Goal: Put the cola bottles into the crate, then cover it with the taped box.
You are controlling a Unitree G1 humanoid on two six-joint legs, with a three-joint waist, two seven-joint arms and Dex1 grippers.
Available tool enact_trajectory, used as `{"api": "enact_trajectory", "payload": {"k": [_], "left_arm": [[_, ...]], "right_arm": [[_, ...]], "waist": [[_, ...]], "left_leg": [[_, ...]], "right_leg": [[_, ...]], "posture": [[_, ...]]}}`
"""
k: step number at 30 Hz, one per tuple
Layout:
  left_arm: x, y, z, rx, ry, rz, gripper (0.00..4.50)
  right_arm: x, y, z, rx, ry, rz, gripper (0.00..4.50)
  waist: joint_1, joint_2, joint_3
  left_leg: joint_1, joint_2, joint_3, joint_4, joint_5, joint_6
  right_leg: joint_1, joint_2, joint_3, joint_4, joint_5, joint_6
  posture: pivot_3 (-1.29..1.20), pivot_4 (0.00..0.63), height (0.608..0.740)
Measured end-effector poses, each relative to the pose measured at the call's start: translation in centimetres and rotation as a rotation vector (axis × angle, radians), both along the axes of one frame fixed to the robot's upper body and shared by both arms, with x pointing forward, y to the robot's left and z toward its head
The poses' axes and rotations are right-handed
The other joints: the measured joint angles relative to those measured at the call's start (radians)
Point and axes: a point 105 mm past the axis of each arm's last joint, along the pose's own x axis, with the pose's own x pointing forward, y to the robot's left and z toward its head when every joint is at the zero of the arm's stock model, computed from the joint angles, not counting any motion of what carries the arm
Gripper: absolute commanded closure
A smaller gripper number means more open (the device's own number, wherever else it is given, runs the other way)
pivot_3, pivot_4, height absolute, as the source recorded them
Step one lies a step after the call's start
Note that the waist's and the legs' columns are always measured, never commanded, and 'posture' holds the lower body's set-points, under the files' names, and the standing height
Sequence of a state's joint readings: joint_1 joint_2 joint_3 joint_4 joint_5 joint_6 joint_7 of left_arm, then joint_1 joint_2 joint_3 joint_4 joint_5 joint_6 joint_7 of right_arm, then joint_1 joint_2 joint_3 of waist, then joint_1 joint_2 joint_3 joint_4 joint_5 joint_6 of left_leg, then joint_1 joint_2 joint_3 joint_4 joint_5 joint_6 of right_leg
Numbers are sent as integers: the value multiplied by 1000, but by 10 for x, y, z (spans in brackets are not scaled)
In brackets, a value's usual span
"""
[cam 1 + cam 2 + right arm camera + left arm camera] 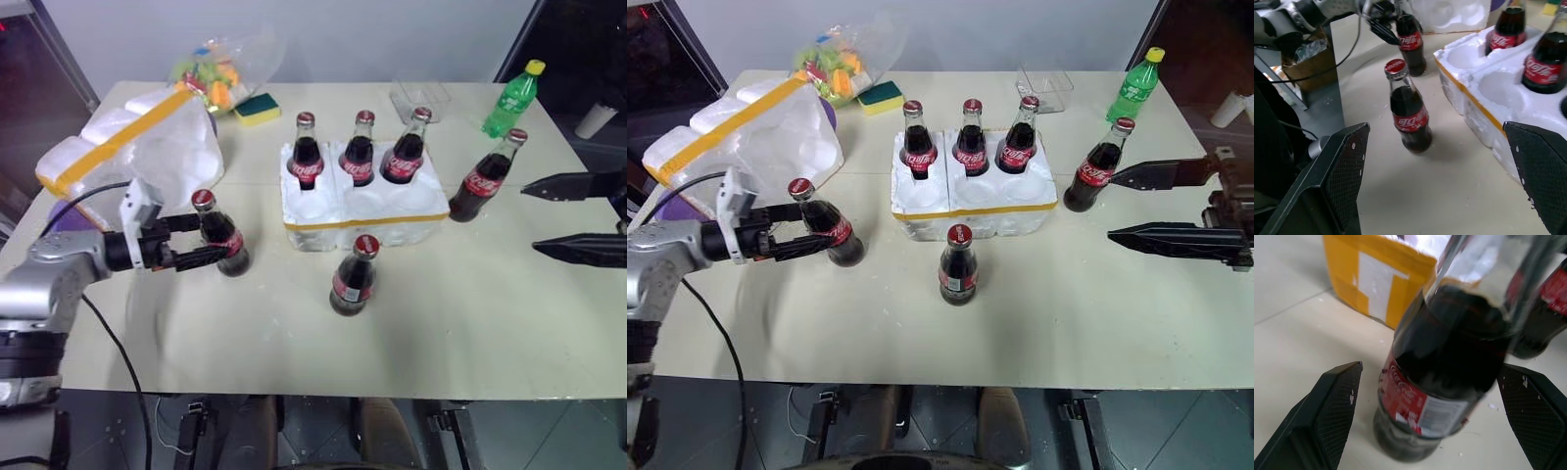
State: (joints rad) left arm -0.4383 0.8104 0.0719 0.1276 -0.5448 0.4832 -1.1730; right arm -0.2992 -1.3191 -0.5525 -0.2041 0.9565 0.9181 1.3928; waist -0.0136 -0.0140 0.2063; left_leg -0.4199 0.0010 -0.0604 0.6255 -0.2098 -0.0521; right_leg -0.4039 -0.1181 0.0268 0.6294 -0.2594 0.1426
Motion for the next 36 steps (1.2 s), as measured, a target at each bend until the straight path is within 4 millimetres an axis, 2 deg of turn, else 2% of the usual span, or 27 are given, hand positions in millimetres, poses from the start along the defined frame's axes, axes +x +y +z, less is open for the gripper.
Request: {"api": "enact_trajectory", "payload": {"k": [3,5,8,13,16,19,22,25,27,31,36], "left_arm": [[5,-5,-7,11,-7,-7,46],[8,-8,-10,5,-15,-9,586],[9,-9,-8,1,-24,-16,1680],[1,-1,-3,11,80,-46,1670],[-8,-12,21,-63,159,-136,1670],[-13,-35,64,-134,128,-270,1670],[-4,-61,102,-210,34,-348,1670],[15,-79,116,-261,-17,-346,1670],[32,-93,114,-255,-43,-320,1670],[57,-118,94,-212,-57,-295,1670],[68,-130,62,-69,-89,-301,1670]], "right_arm": [[3,1,-3,13,-2,-18,28],[5,2,-5,26,-5,-30,0],[6,3,-6,29,-3,-39,0],[7,3,-8,29,1,-56,0],[8,2,-11,35,5,-68,0],[9,5,-14,38,-1,-67,0],[10,6,-18,42,2,-85,0],[9,8,-22,54,0,-93,0],[8,10,-24,63,1,-97,0],[6,9,-27,85,-2,-130,0],[3,7,-32,100,5,-168,0]], "waist": [[-1,0,0],[0,0,0],[0,0,0],[-3,0,0],[3,-1,1],[11,-1,1],[11,-1,1],[4,-1,1],[1,-1,1],[0,-2,1],[1,-2,1]], "left_leg": [[-2,0,0,2,0,0],[-2,0,0,3,0,0],[-3,0,-1,3,0,0],[-5,0,-1,3,0,0],[-7,0,-2,5,0,0],[-8,-1,-3,6,0,0],[-7,-1,-3,7,0,0],[-6,-1,-3,6,0,0],[-6,-1,-3,6,0,0],[-7,-1,-3,5,0,0],[-7,-1,-3,5,0,0]], "right_leg": [[-1,0,0,0,0,1],[-1,0,0,0,1,1],[-2,0,-1,1,1,1],[-4,0,-1,1,1,1],[-4,1,-2,2,1,2],[-2,0,-2,1,2,3],[-1,0,-2,1,3,5],[-2,1,-2,2,3,6],[-2,1,-2,2,3,6],[-3,1,-2,2,3,6],[-4,1,-2,2,3,6]], "posture": [[0,150,739],[0,150,739],[0,150,739],[0,150,739],[0,150,739],[0,150,739],[0,150,739],[0,150,739],[0,150,739],[0,150,739],[0,150,739]]}}
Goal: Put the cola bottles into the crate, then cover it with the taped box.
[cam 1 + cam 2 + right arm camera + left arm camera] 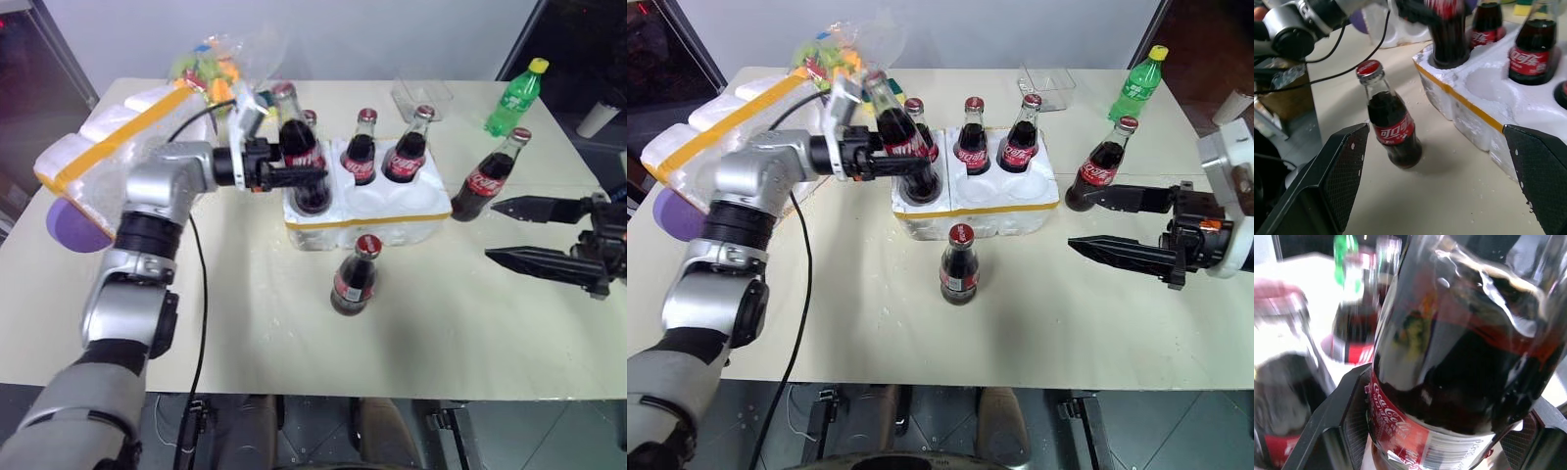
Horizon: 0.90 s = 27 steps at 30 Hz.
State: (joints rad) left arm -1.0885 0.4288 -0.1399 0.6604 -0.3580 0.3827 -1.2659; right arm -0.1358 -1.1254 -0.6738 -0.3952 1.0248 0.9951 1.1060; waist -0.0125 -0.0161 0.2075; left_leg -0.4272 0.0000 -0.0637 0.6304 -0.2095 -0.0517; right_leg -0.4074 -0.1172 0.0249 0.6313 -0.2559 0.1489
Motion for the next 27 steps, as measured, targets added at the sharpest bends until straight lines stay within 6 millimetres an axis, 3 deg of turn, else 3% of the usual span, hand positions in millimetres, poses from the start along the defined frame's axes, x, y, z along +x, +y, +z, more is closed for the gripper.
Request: {"api": "enact_trajectory", "payload": {"k": [7,8,10,18,20,24,27], "left_arm": [[-2,-5,-24,168,-158,-42,1670],[-2,-7,-29,172,-154,-41,652],[0,-9,-29,158,-171,-26,80],[0,4,-24,98,-140,44,80],[-9,17,-12,64,-122,41,80],[-38,45,32,-3,-138,2,80],[-83,74,43,25,-29,-79,80]], "right_arm": [[5,-8,-15,-10,-8,-79,0],[7,-8,-17,-19,-14,-90,0],[11,-8,-21,-44,-27,-106,0],[20,10,-32,-59,-66,-65,0],[20,17,-33,-41,-68,-35,0],[12,36,-41,-42,-44,53,0],[5,54,-54,-61,-21,129,0]], "waist": [[1,0,0],[0,0,0],[1,0,0],[-2,0,0],[-7,0,0],[-4,0,0],[-12,0,0]], "left_leg": [[0,0,0,1,0,0],[0,0,0,1,0,0],[1,0,0,1,0,0],[1,0,-1,1,0,0],[1,0,-1,1,0,0],[1,0,-2,1,0,0],[2,0,-2,0,0,0]], "right_leg": [[1,0,0,0,0,0],[1,0,0,0,0,0],[2,0,0,0,0,0],[2,0,0,1,0,1],[1,0,0,1,0,1],[2,0,0,2,0,1],[2,0,0,1,0,0]], "posture": [[0,150,739],[0,150,739],[0,150,739],[0,150,739],[0,150,739],[0,150,739],[0,150,739]]}}
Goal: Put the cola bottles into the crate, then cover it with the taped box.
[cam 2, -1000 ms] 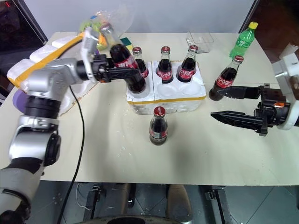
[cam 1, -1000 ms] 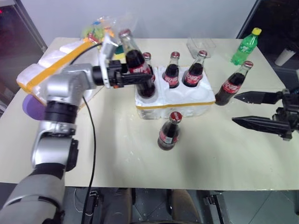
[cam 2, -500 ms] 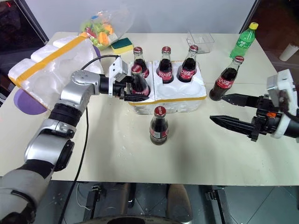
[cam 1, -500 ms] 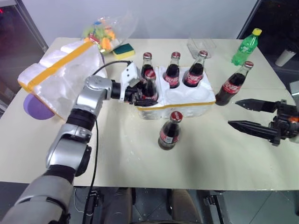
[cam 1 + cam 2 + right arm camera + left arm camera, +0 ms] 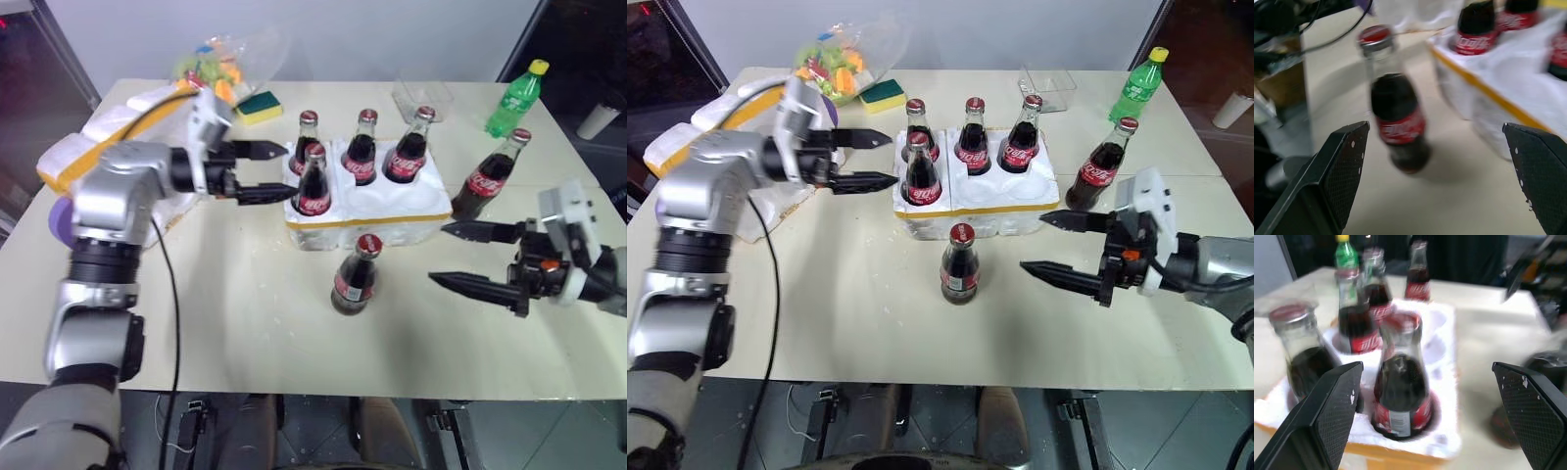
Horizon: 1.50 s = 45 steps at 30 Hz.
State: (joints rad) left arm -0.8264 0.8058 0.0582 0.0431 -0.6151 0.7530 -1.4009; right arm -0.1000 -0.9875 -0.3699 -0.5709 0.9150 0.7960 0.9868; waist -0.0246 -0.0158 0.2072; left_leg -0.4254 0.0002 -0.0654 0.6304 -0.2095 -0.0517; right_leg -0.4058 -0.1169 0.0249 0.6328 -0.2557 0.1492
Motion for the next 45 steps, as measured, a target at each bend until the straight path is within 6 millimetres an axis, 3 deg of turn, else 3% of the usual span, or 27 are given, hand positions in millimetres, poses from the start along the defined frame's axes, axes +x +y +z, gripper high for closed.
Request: {"api": "enact_trajectory", "payload": {"k": [1,3,5,7,15,24,27,29,30,33,36,40,42,45], "left_arm": [[-20,6,3,29,19,-45,80],[-36,9,-1,73,31,-84,80],[-56,6,-22,136,84,-139,80],[-61,2,-34,145,110,-154,80],[-55,-21,-39,68,64,-117,80],[-51,-27,-39,54,58,-97,80],[-51,-28,-38,49,43,-101,0],[-50,-29,-38,47,43,-98,0],[-50,-29,-39,45,42,-98,0],[-47,-29,-38,34,34,-82,0],[-44,-28,-38,27,35,-63,0],[-43,-29,-38,18,30,-53,0],[-41,-29,-37,12,17,-43,0],[-40,-29,-37,5,13,-32,0]], "right_arm": [[-1,6,-9,2,24,20,0],[0,12,-14,3,28,37,0],[1,22,-19,14,28,65,0],[2,29,-24,4,27,91,0],[23,47,-42,24,42,103,0],[34,67,-50,66,53,131,0],[38,72,-52,71,54,129,784],[39,71,-49,74,38,116,1763],[41,69,-45,78,29,110,2004],[34,68,-42,105,85,131,2012],[26,67,-19,166,109,182,2012],[36,62,64,271,-102,192,2012],[48,59,95,305,-180,147,2012],[78,52,106,300,-212,33,2012]], "waist": [[3,0,0],[6,0,0],[12,1,-1],[19,0,-1],[11,-2,-2],[9,-2,-2],[11,-2,-2],[11,-2,-2],[11,-2,-2],[11,-1,-1],[9,0,-1],[5,1,0],[6,0,0],[9,0,-1]], "left_leg": [[0,0,0,0,0,0],[1,0,0,1,0,0],[2,0,0,1,0,0],[1,0,0,3,0,-1],[2,0,-1,2,1,-1],[2,0,-1,1,1,-1],[2,0,-1,1,1,-1],[2,0,-1,1,1,-1],[2,0,-1,1,1,-1],[1,0,-1,0,1,-1],[1,0,-1,1,1,-1],[2,0,-1,1,1,-1],[2,0,-1,1,1,-1],[1,0,0,1,1,-1]], "right_leg": [[0,0,0,0,0,0],[1,0,0,-1,0,0],[4,0,0,-1,0,-1],[4,0,0,-2,-2,-5],[4,1,0,-1,1,-2],[3,1,0,-1,1,-1],[3,1,0,-1,1,-2],[3,1,0,-1,1,-2],[3,1,0,-1,1,-1],[2,1,0,-1,1,-2],[1,1,0,-1,1,-1],[2,1,0,-1,1,-2],[2,1,0,-1,1,-2],[1,1,0,-2,1,-2]], "posture": [[0,150,739],[0,150,739],[0,150,739],[0,150,739],[0,150,739],[0,150,739],[0,150,739],[0,150,739],[0,150,739],[0,150,739],[0,150,739],[0,150,739],[0,150,739],[0,150,739]]}}
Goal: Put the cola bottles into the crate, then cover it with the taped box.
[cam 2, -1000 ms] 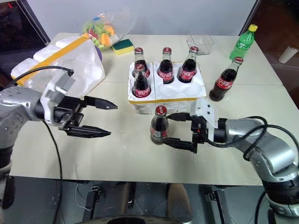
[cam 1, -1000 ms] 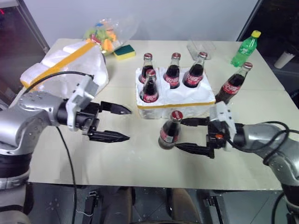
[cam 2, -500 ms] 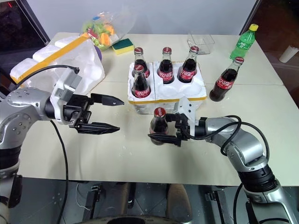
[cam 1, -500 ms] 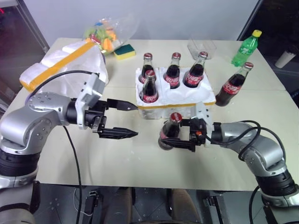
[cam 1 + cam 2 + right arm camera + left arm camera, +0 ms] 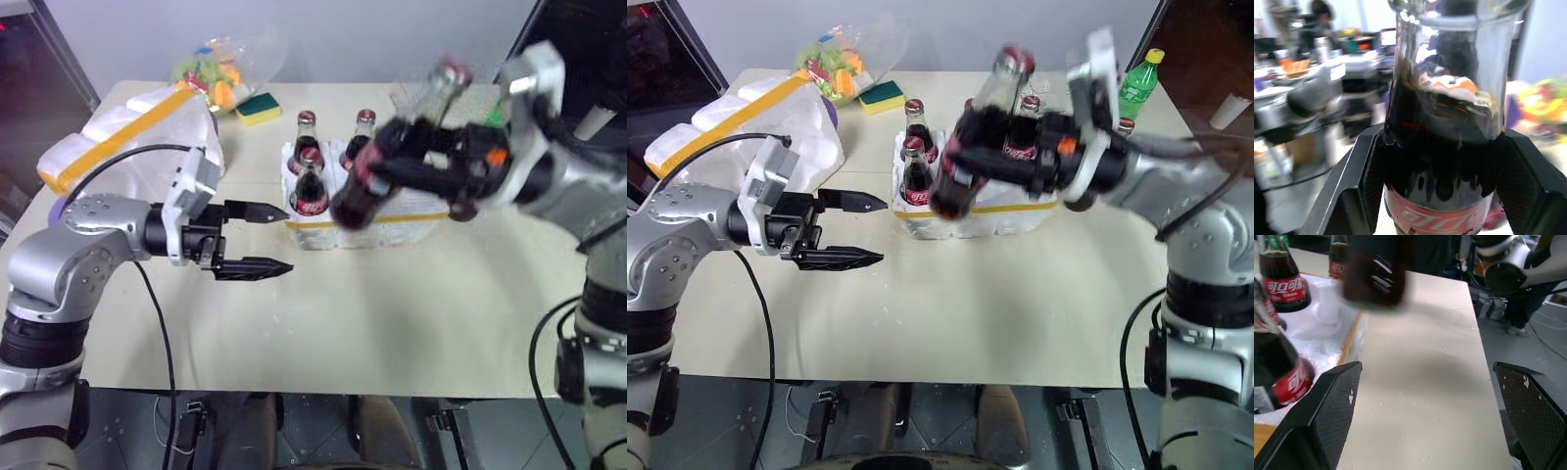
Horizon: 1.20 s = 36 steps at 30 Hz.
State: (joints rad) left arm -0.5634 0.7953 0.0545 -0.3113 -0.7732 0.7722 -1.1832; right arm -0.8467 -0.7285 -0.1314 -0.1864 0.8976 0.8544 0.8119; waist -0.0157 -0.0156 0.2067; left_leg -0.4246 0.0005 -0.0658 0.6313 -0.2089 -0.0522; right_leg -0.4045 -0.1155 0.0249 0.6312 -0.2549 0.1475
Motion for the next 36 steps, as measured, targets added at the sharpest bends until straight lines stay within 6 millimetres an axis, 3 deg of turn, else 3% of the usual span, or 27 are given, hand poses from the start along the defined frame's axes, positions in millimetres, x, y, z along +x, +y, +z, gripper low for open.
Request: {"api": "enact_trajectory", "payload": {"k": [4,7,12,16,21,25,29,33,36], "left_arm": [[2,-2,0,-13,-4,11,0],[2,-2,1,-14,-8,22,0],[3,-2,1,-15,-11,34,0],[4,-1,-1,-17,-8,45,0],[4,-1,1,-21,-20,41,0],[4,-1,1,-23,-19,40,0],[3,-3,0,-29,-19,34,0],[4,-4,0,-36,-15,40,0],[5,-6,-1,-48,-13,40,0]], "right_arm": [[44,-9,-29,-48,75,-166,2012],[65,-14,-56,-120,110,-246,2012],[69,-10,-80,-187,106,-232,2012],[70,-3,-106,-201,169,-228,138],[72,-8,-107,-202,163,-278,58],[58,-36,-87,-181,112,-359,58],[33,-87,-57,-145,54,-535,58],[10,-126,-66,-146,104,-698,58],[7,-143,-72,-128,135,-800,58]], "waist": [[0,0,0],[-2,0,0],[-3,1,0],[-3,1,0],[0,1,0],[7,1,0],[4,0,0],[-2,0,0],[-6,1,0]], "left_leg": [[-2,0,0,-1,0,0],[-3,0,0,-2,0,0],[-3,0,0,-1,0,0],[-2,0,0,-1,0,0],[-2,0,0,-1,0,0],[-3,0,0,-1,0,0],[-2,0,0,-1,0,0],[0,0,1,-1,0,0],[0,0,1,0,0,0]], "right_leg": [[-2,0,0,0,0,0],[-5,0,0,1,0,0],[-4,0,0,1,0,0],[-4,0,0,1,0,0],[-4,0,0,1,0,0],[-3,0,0,1,0,0],[-2,0,0,1,0,0],[-1,0,0,1,0,0],[-1,0,1,1,0,0]], "posture": [[0,150,739],[0,150,739],[0,150,739],[0,150,739],[0,150,739],[0,150,739],[0,150,739],[0,150,739],[0,150,739]]}}
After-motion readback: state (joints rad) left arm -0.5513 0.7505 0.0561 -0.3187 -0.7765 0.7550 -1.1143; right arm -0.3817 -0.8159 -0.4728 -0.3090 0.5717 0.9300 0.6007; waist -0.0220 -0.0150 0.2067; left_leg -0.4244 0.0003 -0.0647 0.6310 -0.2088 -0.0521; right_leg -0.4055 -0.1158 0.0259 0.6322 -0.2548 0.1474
